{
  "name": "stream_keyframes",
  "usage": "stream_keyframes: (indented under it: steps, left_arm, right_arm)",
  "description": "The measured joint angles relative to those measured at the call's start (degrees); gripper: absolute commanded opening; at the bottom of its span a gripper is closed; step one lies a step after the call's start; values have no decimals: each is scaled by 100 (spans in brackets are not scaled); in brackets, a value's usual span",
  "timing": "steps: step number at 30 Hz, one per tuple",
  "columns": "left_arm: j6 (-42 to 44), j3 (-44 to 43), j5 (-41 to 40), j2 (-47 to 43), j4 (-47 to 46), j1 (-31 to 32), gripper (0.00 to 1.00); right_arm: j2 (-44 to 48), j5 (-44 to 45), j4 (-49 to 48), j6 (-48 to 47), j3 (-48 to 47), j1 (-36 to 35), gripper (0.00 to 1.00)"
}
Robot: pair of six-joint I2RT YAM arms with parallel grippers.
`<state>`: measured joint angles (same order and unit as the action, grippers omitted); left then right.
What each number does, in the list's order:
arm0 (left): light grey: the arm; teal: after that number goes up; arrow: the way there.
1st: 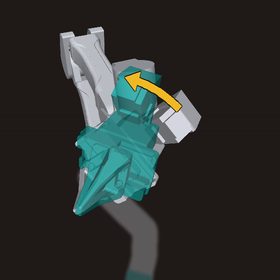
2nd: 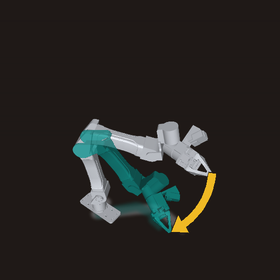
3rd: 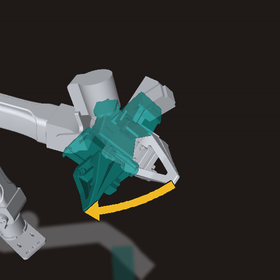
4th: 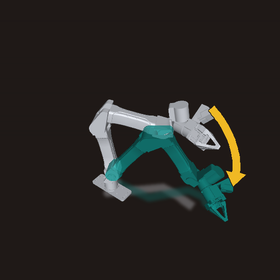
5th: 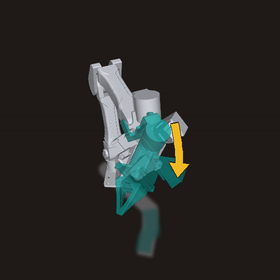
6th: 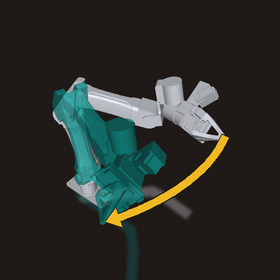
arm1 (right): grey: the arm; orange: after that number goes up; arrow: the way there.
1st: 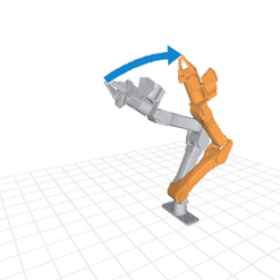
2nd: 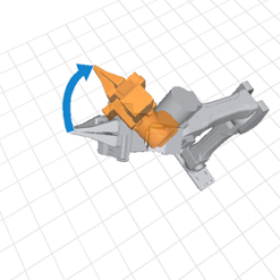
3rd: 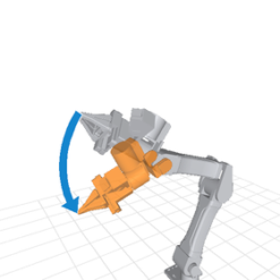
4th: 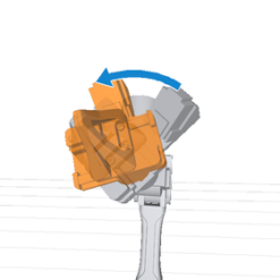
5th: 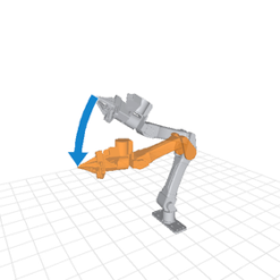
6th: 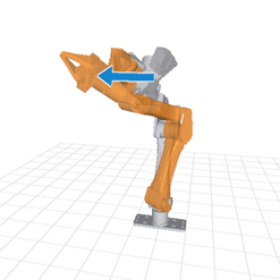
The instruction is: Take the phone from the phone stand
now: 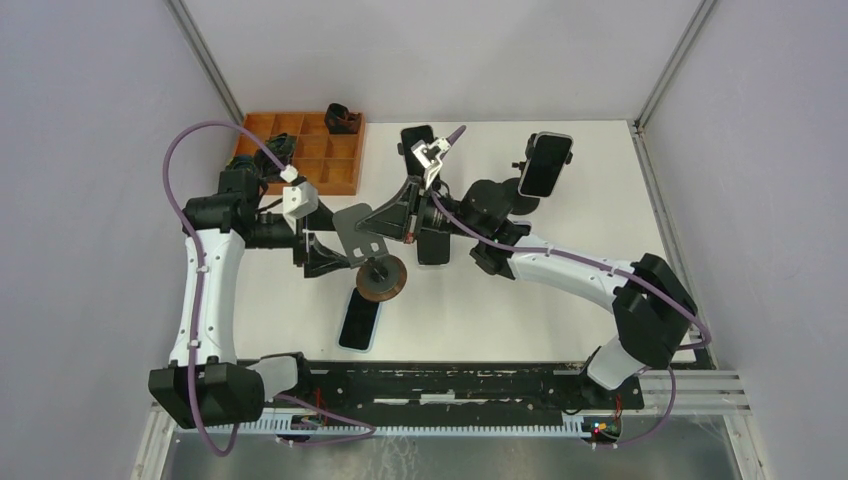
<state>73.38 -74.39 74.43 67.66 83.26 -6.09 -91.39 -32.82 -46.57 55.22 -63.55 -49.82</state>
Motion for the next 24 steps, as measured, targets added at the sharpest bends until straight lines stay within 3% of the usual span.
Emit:
stream_keyframes:
  steps: [9,15,24]
  left_arm:
    - [-72,-17,-85,44,42,31,87]
    - [-164,-179,17,170,63,46,77]
    - [-487,-323,260,831,87,57,24]
  right_arm:
    - [120,236,1259,-1375,-17,13,0]
    - [184,271,1279,-1676,166,-11,0]
    - [186,380,1115,-1847,243,-166,0]
